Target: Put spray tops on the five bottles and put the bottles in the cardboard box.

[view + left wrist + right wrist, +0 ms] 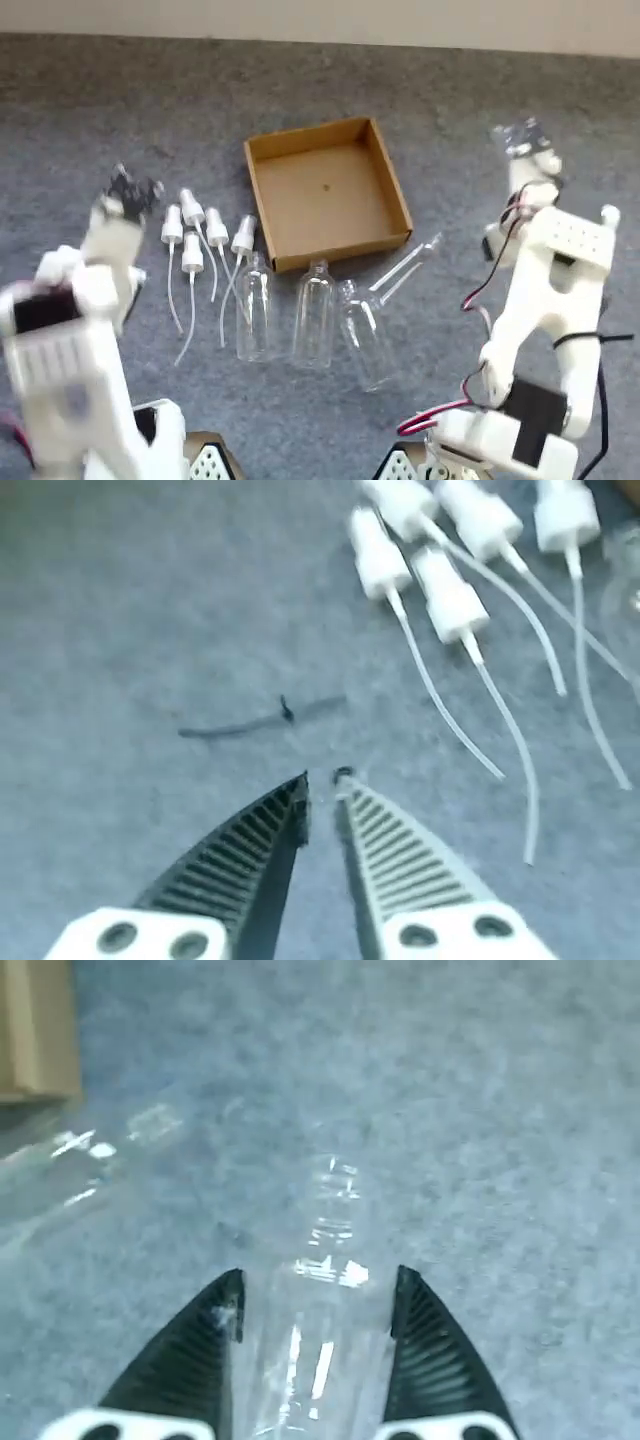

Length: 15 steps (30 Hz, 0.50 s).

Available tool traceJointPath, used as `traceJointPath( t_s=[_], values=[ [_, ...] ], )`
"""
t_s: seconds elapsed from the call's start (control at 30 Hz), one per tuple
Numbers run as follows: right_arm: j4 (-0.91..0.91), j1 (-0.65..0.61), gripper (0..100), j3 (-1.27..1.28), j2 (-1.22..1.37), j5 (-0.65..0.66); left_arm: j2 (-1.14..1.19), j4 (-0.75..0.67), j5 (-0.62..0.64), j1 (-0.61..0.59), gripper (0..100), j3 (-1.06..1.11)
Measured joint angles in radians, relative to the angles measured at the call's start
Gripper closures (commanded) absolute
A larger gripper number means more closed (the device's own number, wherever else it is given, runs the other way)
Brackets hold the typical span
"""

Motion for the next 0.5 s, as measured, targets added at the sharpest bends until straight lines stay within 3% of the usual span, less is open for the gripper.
traceJointPath(
  t_s=[0.3, 0.5],
  values=[
    [-0.097, 0.005, 99.4, 0.219, -0.046, 0.066, 0.497, 0.038, 0.184, 0.083, 88, -0.311],
    [-0.101, 0.063, 99.4, 0.221, -0.046, 0.078, 0.706, -0.072, 0.279, 0.091, 88, -0.420]
  ],
)
